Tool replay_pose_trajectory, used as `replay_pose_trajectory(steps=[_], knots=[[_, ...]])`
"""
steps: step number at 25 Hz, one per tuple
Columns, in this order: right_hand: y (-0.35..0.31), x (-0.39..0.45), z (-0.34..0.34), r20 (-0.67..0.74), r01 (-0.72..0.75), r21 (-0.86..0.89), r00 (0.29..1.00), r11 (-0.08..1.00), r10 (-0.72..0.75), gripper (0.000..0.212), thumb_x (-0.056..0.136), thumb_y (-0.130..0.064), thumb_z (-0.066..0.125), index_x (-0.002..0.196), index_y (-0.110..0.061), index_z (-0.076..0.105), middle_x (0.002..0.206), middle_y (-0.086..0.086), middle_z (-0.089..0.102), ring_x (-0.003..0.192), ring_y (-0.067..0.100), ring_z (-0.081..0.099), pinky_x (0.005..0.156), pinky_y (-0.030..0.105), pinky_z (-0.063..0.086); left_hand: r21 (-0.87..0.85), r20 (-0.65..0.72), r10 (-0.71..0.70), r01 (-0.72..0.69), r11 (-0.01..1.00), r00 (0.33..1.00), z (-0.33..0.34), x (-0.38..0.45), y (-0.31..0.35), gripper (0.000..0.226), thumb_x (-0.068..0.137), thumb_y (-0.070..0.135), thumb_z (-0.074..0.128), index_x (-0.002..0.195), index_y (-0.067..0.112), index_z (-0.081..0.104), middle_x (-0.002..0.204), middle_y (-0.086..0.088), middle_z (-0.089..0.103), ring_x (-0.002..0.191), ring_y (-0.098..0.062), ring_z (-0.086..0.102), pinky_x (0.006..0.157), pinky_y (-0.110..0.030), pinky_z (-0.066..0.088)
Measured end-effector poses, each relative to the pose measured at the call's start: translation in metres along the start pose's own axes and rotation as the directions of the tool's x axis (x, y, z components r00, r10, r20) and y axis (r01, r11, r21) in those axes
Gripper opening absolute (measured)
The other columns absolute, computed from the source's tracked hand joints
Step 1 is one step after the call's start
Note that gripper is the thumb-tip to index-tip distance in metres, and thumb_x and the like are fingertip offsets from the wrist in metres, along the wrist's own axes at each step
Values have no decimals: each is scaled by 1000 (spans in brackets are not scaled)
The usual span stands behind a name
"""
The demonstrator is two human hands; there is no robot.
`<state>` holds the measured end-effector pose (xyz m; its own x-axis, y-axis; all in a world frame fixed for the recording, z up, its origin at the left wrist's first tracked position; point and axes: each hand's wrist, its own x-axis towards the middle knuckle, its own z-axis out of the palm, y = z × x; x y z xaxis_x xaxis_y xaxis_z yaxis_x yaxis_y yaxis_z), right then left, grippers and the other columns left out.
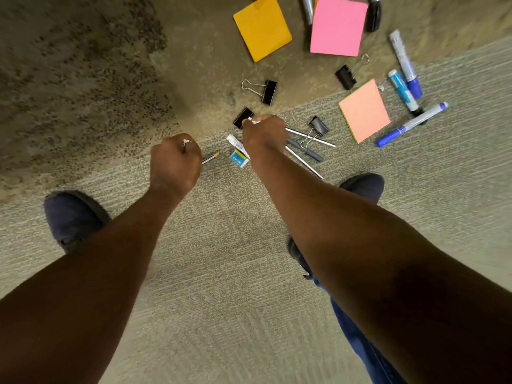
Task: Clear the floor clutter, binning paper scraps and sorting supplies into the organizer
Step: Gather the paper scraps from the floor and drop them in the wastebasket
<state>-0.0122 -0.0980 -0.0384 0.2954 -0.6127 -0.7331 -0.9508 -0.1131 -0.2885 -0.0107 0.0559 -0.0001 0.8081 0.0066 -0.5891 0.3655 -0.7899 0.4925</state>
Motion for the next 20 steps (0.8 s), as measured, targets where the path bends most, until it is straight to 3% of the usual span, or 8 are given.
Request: replay_pose_trajectory(steps=[4, 7, 9, 11, 13, 15, 17, 20], knots=[[-4, -11, -7, 29, 23, 122, 999, 992, -27, 26, 89, -24, 55, 106, -5, 60, 102, 13, 68, 84, 24, 57, 68, 28, 40, -139, 19, -67, 69, 988, 998, -8, 1, 8, 29, 72, 18, 38, 60, 1, 59, 63, -19, 61, 64, -26, 57, 61, -35, 46], [-11, -28, -15, 124, 71, 152, 988, 986, -90, 20, 93, -17, 42, 80, -8, 54, 85, 16, 61, 78, 22, 46, 69, 30, 32, -239, 43, -89, 97, 966, 995, -18, 0, 17, 33, 71, 21, 38, 55, -5, 51, 55, -15, 47, 57, -19, 45, 54, -35, 36], [-20, -47, -24, 218, 36, 206, 973, 978, -81, 27, 91, -15, 38, 65, -18, 42, 71, 5, 48, 78, 22, 44, 71, 34, 32, -286, 60, -81, 95, 953, 995, -28, -4, 25, 33, 76, 21, 40, 48, 3, 40, 50, -5, 36, 48, -12, 35, 50, -31, 27], [-29, -64, -31, 274, 21, 203, 959, 979, -77, 27, 90, -16, 36, 63, -19, 40, 72, 4, 47, 80, 23, 46, 74, 37, 35, -253, 34, -77, 83, 964, 996, -43, -13, 37, 44, 85, 23, 43, 43, 16, 30, 39, 9, 29, 36, -5, 27, 44, -26, 21], [-44, -85, -36, 301, 43, 193, 948, 980, -100, 24, 89, -17, 36, 65, -19, 42, 80, 11, 50, 81, 23, 47, 75, 37, 36, -266, 7, -92, 91, 960, 996, -65, -23, 45, 56, 95, 25, 43, 41, 17, 29, 31, 7, 30, 31, -6, 28, 39, -26, 22], [-62, -108, -40, 321, 87, 191, 936, 978, -146, 21, 88, -17, 36, 70, -17, 46, 79, 13, 50, 76, 22, 46, 72, 34, 35, -285, -5, -107, 101, 953, 994, -89, -32, 48, 57, 99, 25, 41, 43, 16, 31, 37, 6, 35, 37, -9, 33, 46, -29, 27], [-84, -132, -41, 360, 129, 181, 914, 975, -188, 22, 89, -13, 37, 75, -10, 55, 70, 10, 51, 66, 19, 45, 63, 27, 33, -260, 5, -121, 118, 959, 993, -115, -40, 45, 50, 100, 21, 38, 50, 13, 37, 53, -9, 47, 50, -19, 40, 55, -34, 28], [-113, -165, -29, 388, 134, 168, 902, 977, -190, 32, 86, -12, 40, 55, -16, 49, 52, 0, 44, 50, 17, 39, 53, 22, 26, -261, 99, -191, 211, 942, 977, -140, -47, 32, 31, 98, 18, 34, 78, 2, 51, 84, -30, 59, 72, -38, 52, 64, -40, 38]])
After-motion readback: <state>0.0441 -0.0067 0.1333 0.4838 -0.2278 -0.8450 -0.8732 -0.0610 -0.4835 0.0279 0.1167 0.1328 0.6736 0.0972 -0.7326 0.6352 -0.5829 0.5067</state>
